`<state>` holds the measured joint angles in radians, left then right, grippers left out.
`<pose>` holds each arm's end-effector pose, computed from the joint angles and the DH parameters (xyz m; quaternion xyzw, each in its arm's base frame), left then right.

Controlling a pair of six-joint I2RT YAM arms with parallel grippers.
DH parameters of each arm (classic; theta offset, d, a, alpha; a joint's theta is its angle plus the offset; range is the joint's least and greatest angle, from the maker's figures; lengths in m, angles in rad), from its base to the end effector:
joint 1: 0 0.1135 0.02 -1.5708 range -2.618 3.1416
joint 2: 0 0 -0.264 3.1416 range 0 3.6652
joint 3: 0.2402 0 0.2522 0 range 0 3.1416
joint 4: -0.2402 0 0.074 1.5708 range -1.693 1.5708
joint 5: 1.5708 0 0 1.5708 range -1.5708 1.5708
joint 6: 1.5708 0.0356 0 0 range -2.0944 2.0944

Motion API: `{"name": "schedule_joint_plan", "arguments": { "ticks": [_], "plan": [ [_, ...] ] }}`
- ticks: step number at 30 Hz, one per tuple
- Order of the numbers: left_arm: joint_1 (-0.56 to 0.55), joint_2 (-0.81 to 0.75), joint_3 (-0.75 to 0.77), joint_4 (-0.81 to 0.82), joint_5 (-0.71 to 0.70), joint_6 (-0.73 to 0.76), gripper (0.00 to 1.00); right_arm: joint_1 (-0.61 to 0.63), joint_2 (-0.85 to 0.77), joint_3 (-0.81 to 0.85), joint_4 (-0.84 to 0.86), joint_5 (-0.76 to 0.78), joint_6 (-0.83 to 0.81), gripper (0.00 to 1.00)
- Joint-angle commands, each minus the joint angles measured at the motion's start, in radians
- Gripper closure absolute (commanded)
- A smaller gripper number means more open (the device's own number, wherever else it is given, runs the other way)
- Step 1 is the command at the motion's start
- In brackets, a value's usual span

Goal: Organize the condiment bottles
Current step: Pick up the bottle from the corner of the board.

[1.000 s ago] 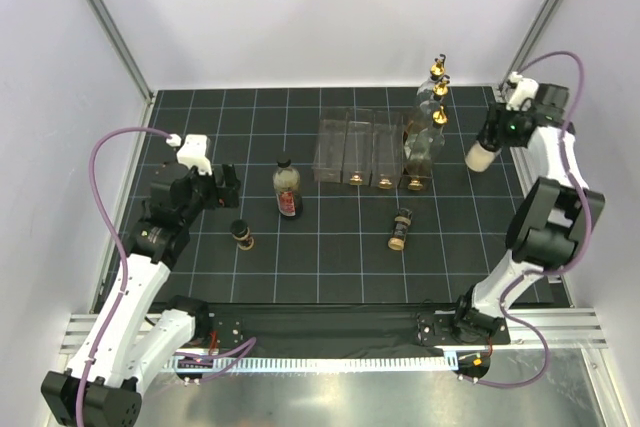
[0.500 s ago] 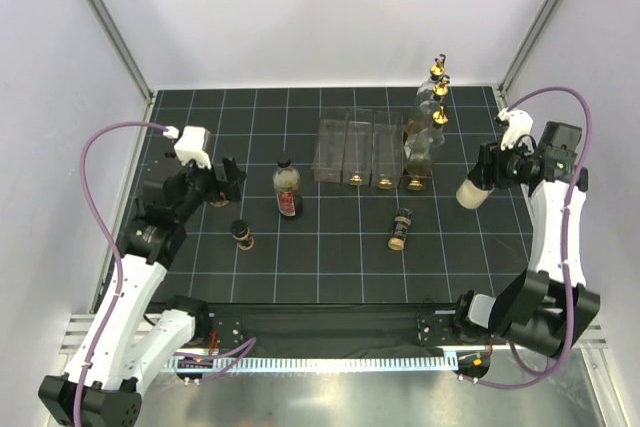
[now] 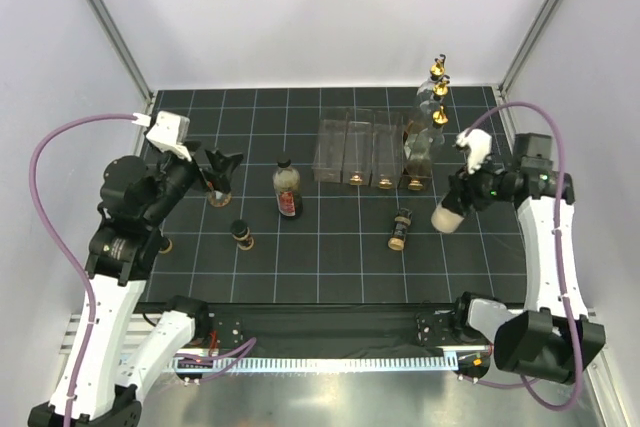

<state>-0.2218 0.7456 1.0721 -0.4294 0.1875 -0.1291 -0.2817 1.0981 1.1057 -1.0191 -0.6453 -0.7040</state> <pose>0.1422 -0.0389 0.4168 0.0969 0.7356 -0.1848 0.6445 0.1968 -0.0347 0.3236 -0.2766 0.8730 0.1446 0.3748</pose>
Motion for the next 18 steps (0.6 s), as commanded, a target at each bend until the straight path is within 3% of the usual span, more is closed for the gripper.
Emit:
{"name": "schedule_joint_plan", "arguments": {
  "ticks": [1,10,18],
  "plan": [
    [0.002,0.004,0.051,-0.011,0.151,-0.044,0.00,0.142,-0.060,-0.009,0.040,-0.021,0.040,0.96],
    [-0.025,0.112,0.084,0.007,0.313,-0.195,0.00,0.449,0.026,0.062,0.143,-0.056,0.195,0.96],
    [-0.359,0.204,0.115,0.009,0.087,-0.119,0.00,0.538,0.149,0.143,0.286,-0.039,0.404,0.96]
  ]
}}
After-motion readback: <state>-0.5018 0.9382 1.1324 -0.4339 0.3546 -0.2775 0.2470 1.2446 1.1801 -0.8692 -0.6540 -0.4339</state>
